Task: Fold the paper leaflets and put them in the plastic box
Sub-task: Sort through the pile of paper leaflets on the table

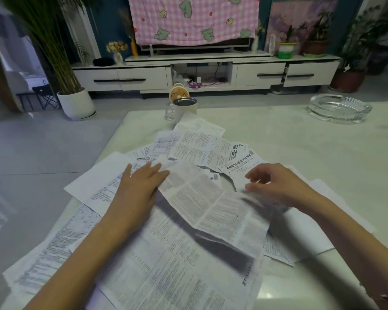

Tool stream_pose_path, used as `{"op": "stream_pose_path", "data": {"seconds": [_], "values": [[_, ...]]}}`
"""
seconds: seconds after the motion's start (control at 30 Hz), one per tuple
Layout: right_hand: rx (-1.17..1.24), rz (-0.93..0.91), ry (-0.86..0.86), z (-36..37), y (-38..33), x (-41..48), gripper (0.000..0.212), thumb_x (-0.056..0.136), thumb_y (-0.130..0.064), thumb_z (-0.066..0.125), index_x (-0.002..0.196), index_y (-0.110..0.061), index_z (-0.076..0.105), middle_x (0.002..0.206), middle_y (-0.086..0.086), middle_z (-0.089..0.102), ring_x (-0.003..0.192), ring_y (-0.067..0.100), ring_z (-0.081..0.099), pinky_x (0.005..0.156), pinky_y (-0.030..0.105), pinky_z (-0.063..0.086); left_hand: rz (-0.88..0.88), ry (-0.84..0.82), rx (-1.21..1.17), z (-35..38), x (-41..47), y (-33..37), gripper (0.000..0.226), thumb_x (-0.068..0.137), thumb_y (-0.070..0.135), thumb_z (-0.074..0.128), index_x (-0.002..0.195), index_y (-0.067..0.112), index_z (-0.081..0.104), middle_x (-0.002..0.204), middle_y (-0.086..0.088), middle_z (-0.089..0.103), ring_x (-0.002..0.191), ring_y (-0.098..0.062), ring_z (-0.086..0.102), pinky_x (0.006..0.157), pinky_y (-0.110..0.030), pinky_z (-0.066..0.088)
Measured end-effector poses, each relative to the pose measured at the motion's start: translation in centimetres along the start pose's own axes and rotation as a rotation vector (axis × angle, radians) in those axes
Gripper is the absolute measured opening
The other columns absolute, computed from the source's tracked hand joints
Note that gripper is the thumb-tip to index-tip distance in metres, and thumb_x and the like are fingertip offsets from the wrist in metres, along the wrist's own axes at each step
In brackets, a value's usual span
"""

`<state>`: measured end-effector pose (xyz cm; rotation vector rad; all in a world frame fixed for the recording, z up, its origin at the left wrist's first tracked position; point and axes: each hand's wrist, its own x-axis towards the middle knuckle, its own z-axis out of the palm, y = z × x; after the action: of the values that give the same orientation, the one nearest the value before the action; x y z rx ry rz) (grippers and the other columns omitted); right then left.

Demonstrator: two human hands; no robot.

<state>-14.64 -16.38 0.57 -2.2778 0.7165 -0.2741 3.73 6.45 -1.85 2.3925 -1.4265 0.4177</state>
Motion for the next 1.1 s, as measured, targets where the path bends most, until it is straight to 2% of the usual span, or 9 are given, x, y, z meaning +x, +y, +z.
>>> {"op": "stream_pose_path", "data": {"seconds": [0.17,0.27,0.33,0.5,0.67,0.77,0.87,0.97,1.1], "values": [[0.218,-0.118,0.062,1.6,-2.1,-0.7,0.028,0.083,-0.034,0.066,0.110,-0.026,0.059,0.106,-0.007,0.065,0.095,0.006,0.060,0.083,0.020,0.047,0.221,0.507,-0.089,-1.1,0.4,1.4,0.026,0.085,0.000,0.054,0.109,0.011,0.056,0.126,-0.019,0.057,0.127,-0.032,0.043,0.109,-0.060,0.022],[0.339,-0.142,-0.051,2.6,-2.9,-1.3,0.074,0.073,-0.042,0.070,0.138,-0.036,0.034,0.130,-0.013,0.047,0.117,0.005,0.048,0.101,0.026,0.039,0.334,0.607,-0.130,-1.2,-0.2,2.3,0.036,0.080,-0.008,0.062,0.111,0.008,0.054,0.128,-0.021,0.050,0.127,-0.034,0.042,0.108,-0.055,0.029],[0.316,-0.231,-0.044,3.0,-3.3,-1.5,0.088,0.076,-0.026,0.076,0.143,-0.041,0.020,0.133,-0.022,0.036,0.124,0.002,0.039,0.105,0.023,0.032,0.447,0.606,-0.128,-1.1,-0.6,3.1,0.030,0.084,-0.003,0.060,0.112,0.006,0.056,0.126,-0.024,0.050,0.126,-0.035,0.044,0.106,-0.052,0.034],[0.239,-0.306,0.091,2.8,-2.4,-1.2,0.075,0.081,-0.001,0.065,0.131,-0.044,0.031,0.128,-0.015,0.049,0.106,0.002,0.052,0.090,0.016,0.041,0.557,0.428,-0.137,-0.3,-0.9,4.0,0.027,0.089,-0.005,0.049,0.113,0.004,0.056,0.122,-0.023,0.058,0.116,-0.031,0.055,0.094,-0.041,0.046],[0.568,0.028,0.110,2.4,-1.5,-0.9,0.058,0.078,0.018,0.034,0.115,-0.023,0.053,0.107,0.005,0.061,0.089,0.016,0.060,0.059,0.013,0.046,0.434,0.285,-0.209,0.4,-0.9,3.8,0.018,0.086,0.007,0.058,0.100,0.005,0.071,0.100,-0.010,0.071,0.096,-0.024,0.066,0.078,-0.038,0.051],[0.521,0.208,0.090,1.7,-1.8,-1.3,0.025,0.096,-0.009,0.035,0.106,-0.016,0.057,0.097,0.002,0.058,0.077,0.012,0.054,0.063,0.023,0.049,0.553,0.269,-0.176,0.7,-1.6,5.0,0.038,0.098,0.012,0.040,0.089,0.004,0.076,0.096,-0.009,0.073,0.090,-0.021,0.069,0.075,-0.033,0.052],[0.147,0.244,-0.093,1.2,-1.5,-2.0,0.045,0.092,-0.059,0.029,0.102,-0.022,0.052,0.081,-0.010,0.049,0.071,0.006,0.049,0.068,0.025,0.039,0.717,0.234,-0.058,1.1,-2.1,6.1,0.046,0.101,0.013,0.034,0.084,0.010,0.076,0.089,-0.004,0.074,0.080,-0.017,0.071,0.067,-0.026,0.054],[0.055,0.247,-0.150,1.1,-0.8,-2.2,0.041,0.084,-0.061,0.050,0.105,-0.025,0.054,0.087,-0.008,0.055,0.073,0.006,0.052,0.064,0.022,0.039,0.743,0.141,-0.031,1.4,-2.8,7.1,0.027,0.100,0.012,0.032,0.095,0.013,0.059,0.086,0.001,0.074,0.075,-0.012,0.069,0.060,-0.021,0.052],[0.164,0.134,-0.146,0.7,-0.5,-2.4,0.045,0.073,-0.019,0.078,0.111,-0.026,0.054,0.090,-0.005,0.058,0.069,0.008,0.053,0.069,0.025,0.048,0.587,-0.265,-0.145,2.0,-3.9,8.0,0.021,0.083,0.032,0.042,0.096,0.024,0.056,0.084,0.011,0.072,0.069,-0.004,0.067,0.052,-0.012,0.047]]}}
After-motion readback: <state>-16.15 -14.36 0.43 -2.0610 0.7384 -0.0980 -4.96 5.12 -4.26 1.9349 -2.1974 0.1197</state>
